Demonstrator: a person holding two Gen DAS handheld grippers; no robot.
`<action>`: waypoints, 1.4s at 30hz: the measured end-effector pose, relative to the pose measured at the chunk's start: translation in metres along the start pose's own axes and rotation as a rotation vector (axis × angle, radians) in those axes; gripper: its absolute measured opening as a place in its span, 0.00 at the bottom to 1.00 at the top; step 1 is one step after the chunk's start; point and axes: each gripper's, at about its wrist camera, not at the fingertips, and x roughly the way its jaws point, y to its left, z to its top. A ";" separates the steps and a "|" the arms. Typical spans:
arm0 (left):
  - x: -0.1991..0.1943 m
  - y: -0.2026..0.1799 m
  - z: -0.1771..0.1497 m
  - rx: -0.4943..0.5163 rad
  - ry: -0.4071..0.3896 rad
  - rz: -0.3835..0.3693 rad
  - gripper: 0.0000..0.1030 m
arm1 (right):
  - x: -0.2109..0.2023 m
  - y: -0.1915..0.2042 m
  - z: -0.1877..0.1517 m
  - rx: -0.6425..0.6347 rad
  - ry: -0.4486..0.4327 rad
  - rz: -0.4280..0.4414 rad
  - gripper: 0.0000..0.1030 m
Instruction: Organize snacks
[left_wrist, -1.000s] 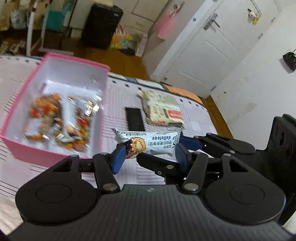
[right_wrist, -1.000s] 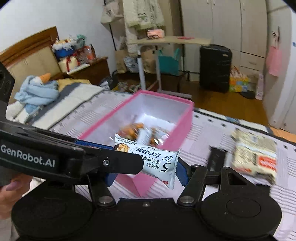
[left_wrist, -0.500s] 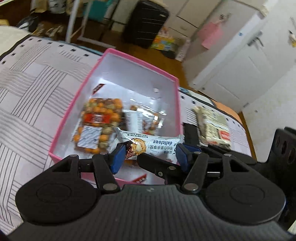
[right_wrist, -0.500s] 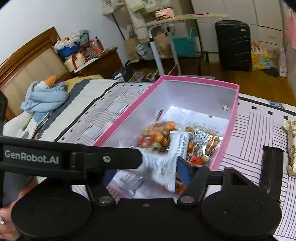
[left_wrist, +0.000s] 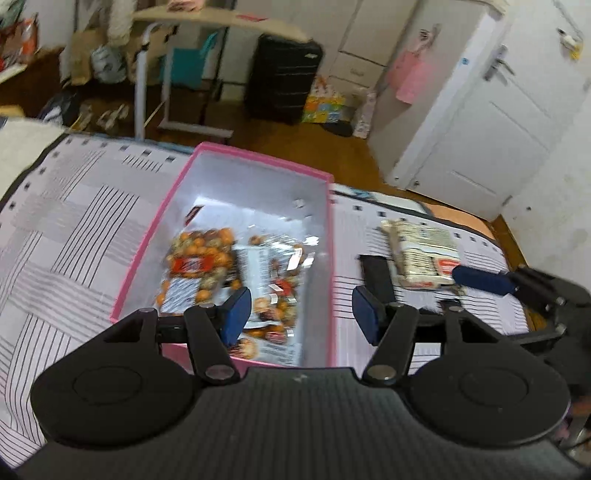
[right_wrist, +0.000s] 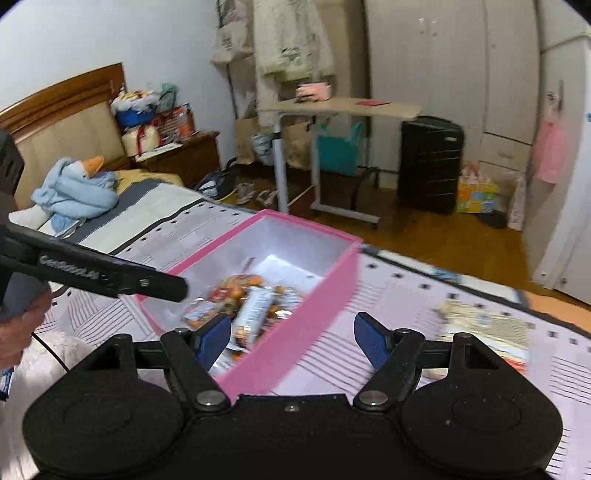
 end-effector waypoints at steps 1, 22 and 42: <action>-0.004 -0.010 0.001 0.019 -0.002 -0.010 0.58 | -0.010 -0.009 0.000 -0.005 -0.006 -0.017 0.76; 0.129 -0.149 -0.014 0.271 0.081 -0.042 0.60 | 0.043 -0.176 -0.095 0.292 0.278 -0.226 0.72; 0.269 -0.133 -0.042 0.174 0.117 0.079 0.64 | 0.093 -0.204 -0.133 0.427 0.503 -0.222 0.70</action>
